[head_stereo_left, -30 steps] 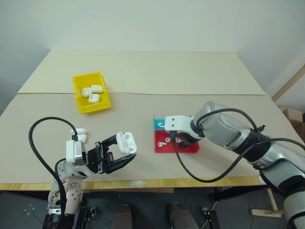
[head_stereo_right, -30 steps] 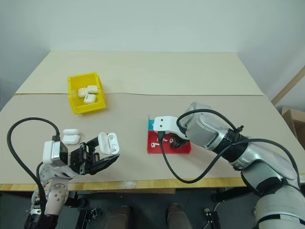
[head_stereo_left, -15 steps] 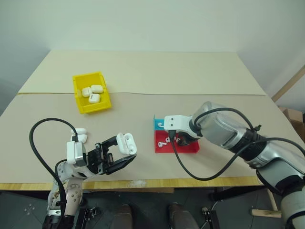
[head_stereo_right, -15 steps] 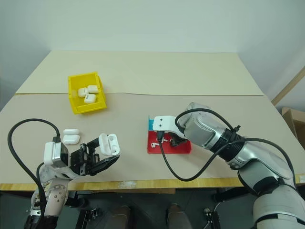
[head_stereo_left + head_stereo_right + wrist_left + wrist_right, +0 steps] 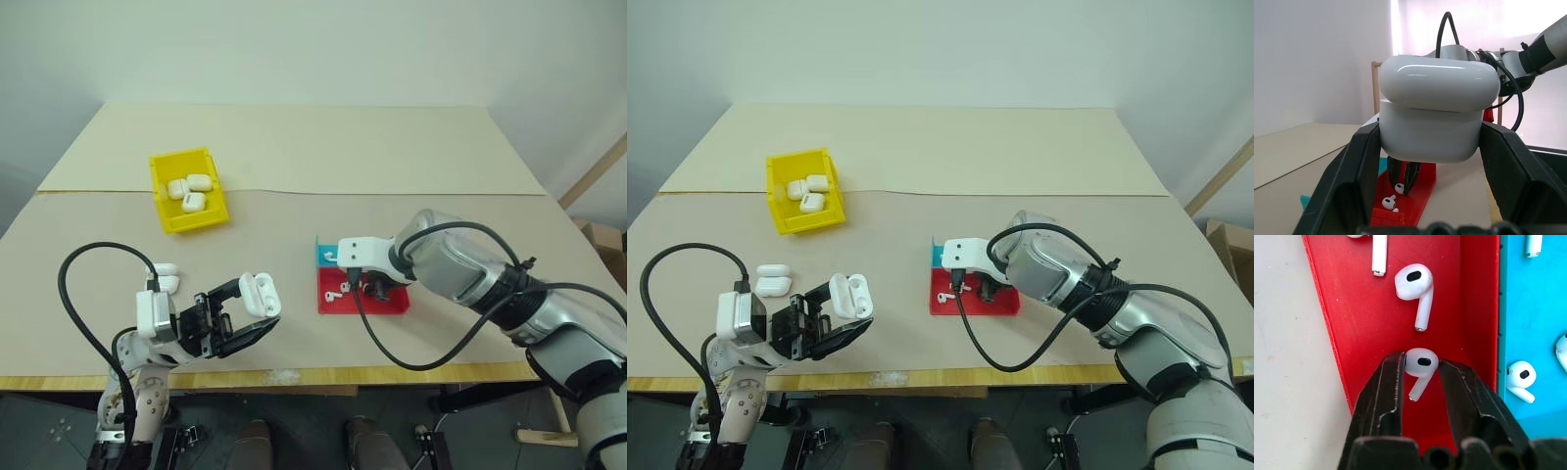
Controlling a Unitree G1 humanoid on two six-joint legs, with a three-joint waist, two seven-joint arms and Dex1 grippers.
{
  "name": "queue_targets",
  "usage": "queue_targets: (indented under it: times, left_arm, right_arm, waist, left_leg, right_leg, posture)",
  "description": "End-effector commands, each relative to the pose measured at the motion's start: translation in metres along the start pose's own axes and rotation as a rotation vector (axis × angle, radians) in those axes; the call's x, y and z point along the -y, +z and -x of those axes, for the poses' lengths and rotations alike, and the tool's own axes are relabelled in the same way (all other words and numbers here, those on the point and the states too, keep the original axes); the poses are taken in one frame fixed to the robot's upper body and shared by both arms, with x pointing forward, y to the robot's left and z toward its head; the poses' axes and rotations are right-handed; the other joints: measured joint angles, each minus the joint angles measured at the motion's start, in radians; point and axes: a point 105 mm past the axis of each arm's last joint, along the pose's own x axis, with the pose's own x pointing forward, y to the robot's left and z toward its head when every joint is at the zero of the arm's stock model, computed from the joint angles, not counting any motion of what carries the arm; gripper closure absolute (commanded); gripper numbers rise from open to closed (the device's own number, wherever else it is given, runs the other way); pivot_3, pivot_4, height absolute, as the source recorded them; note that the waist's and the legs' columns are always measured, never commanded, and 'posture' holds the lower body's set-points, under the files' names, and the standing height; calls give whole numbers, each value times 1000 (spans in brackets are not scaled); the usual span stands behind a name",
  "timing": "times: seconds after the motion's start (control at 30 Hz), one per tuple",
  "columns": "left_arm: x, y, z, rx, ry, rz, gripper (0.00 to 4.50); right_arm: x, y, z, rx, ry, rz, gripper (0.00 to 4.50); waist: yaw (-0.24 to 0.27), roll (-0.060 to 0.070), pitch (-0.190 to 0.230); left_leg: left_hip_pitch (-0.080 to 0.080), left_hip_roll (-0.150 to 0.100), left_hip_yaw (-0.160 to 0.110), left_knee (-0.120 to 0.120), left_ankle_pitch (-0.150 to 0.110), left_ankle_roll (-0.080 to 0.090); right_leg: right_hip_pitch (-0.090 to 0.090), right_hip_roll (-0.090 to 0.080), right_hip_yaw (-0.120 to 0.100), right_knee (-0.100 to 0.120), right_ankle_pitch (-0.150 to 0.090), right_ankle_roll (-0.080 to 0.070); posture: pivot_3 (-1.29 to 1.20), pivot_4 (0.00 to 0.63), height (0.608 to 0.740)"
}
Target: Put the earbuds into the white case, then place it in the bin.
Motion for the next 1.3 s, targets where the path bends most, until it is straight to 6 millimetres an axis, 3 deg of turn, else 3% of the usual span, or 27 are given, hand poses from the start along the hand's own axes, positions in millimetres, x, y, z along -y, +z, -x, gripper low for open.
queue_targets:
  times: [0.03, 0.3, 0.4, 0.73, 0.93, 1.1, 1.2, 1.3]
  left_arm:
    - [1, 7, 0, -7, -12, -45, 1714]
    - [-1, 6, -1, -7, -7, -49, 1714]
    - [-1, 6, -1, -8, -7, -48, 1714]
    - [-4, 12, -10, 32, -14, -43, 1714]
    - [-7, 31, -27, 80, -48, -41, 1714]
    - [-3, 45, -39, 130, -77, -14, 1714]
    - [-3, 52, -43, 157, -93, 12, 1714]
    - [3, 55, -48, 166, -143, 69, 1714]
  right_arm:
    - [3, 1, 5, 14, -16, 17, 2976]
    - [1, 2, 5, 17, -4, 28, 2976]
    - [1, 1, 4, 12, -5, 36, 3547]
    - [2, 10, 17, 60, -37, 25, 3547]
    - [3, 25, 73, 237, -149, -23, 3547]
    - [18, 26, 146, 539, -397, -155, 3547]
    - [11, 28, 169, 730, -416, -204, 3547]
    - [-16, 33, 189, 986, -417, -102, 3547]
  waist:
    - [0, 0, 0]
    - [0, 0, 0]
    - [0, 0, 0]
    - [0, 0, 0]
    - [3, 0, 0]
    - [4, 0, 0]
    - [4, 0, 0]
    - [4, -1, -1]
  left_leg:
    - [0, 0, 0, 0, 0, 0]
    - [0, 0, 0, 0, 0, 0]
    - [0, 0, 0, 0, 0, 0]
    - [0, 0, 0, 0, 0, 0]
    - [-1, 0, -1, 0, 0, 0]
    - [-1, 0, -1, 0, 0, 0]
    - [0, 0, -1, 0, 0, 0]
    - [0, 0, -2, 0, 0, 0]
  right_leg:
    - [0, 0, 0, 0, 0, 0]
    - [0, 0, 0, 0, 0, 0]
    - [0, 0, 0, 0, 0, 0]
    - [0, 0, 0, 0, 0, 0]
    - [0, 0, -1, 0, 0, 0]
    - [0, 0, -1, 0, 0, 0]
    - [2, 0, -1, 0, 0, 0]
    - [3, 0, -2, -1, 0, 0]
  posture:
    - [0, 150, 740]
    - [0, 150, 740]
    - [0, 150, 740]
    - [0, 150, 740]
    - [0, 150, 740]
    - [0, 150, 740]
    - [0, 150, 740]
    - [0, 150, 740]
